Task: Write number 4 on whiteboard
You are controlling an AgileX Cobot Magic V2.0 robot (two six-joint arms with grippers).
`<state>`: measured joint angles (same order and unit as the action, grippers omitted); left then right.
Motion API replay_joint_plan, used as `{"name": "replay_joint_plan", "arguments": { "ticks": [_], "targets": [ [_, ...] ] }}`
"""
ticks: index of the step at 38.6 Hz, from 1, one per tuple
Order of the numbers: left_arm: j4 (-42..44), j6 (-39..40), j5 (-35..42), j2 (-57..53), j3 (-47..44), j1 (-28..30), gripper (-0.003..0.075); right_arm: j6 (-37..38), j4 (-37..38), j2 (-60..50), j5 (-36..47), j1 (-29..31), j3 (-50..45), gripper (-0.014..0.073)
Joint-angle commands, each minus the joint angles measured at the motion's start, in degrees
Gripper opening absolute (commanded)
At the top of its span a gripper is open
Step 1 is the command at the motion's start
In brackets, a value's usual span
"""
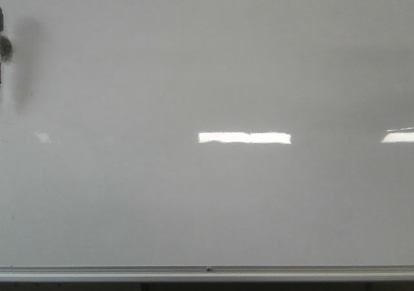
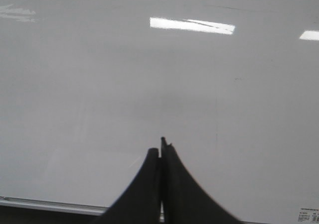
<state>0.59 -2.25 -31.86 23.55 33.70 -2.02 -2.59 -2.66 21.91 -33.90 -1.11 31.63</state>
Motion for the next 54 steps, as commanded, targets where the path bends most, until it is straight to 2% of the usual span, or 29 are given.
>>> {"name": "replay_joint_plan", "arguments": {
  "ticks": [1, 5, 9, 11, 13, 16, 23, 34, 46, 54],
  "targets": [
    [-0.59, 0.11, 3.10, 0.79, 1.95, 0.04, 0.0015, -0.65, 0.69, 0.89, 3.72, -0.01, 1.73, -0.0025],
    [-0.59, 0.11, 3.32, 0.79, 1.95, 0.04, 0.0158, -0.65, 0.69, 0.89, 3.72, -0.01, 1.73, 0.0112],
    [-0.59, 0.11, 3.32, 0.79, 1.95, 0.04, 0.0410, -0.65, 0.69, 0.89, 3.78, -0.01, 1.73, 0.0312],
    [-0.59, 0.11, 3.32, 0.79, 1.95, 0.04, 0.0511, -0.65, 0.69, 0.89, 3.83, -0.01, 1.73, 0.0400],
    [-0.59, 0.11, 3.22, 0.79, 1.95, 0.04, 0.0580, -0.65, 0.69, 0.89, 3.89, -0.01, 1.73, 0.0469],
    [-0.59, 0.11, 3.22, 0.79, 1.95, 0.04, 0.0599, -0.65, 0.69, 0.89, 4.22, -0.01, 1.73, 0.0500],
    [-0.59, 0.11, 3.32, 3.01, 2.23, 0.04, 0.0599, -0.65, 0.69, 0.89, 4.80, -0.01, 1.73, 0.0498],
    [-0.59, 0.11, 2.28, 15.19, 7.00, 0.04, 0.0599, -0.65, 0.69, 0.89, 4.68, -0.01, 1.73, 0.0498],
    [-3.05, 0.11, 7.02, 28.61, 10.68, 0.04, 0.0599, -0.65, 0.69, 0.89, 4.63, -0.01, 1.73, 0.0498],
    [-8.15, 0.11, 14.50, 35.96, 10.81, 0.04, 0.0599, -0.65, 0.69, 0.89, 4.63, -0.01, 1.73, 0.0498]
  ]
}}
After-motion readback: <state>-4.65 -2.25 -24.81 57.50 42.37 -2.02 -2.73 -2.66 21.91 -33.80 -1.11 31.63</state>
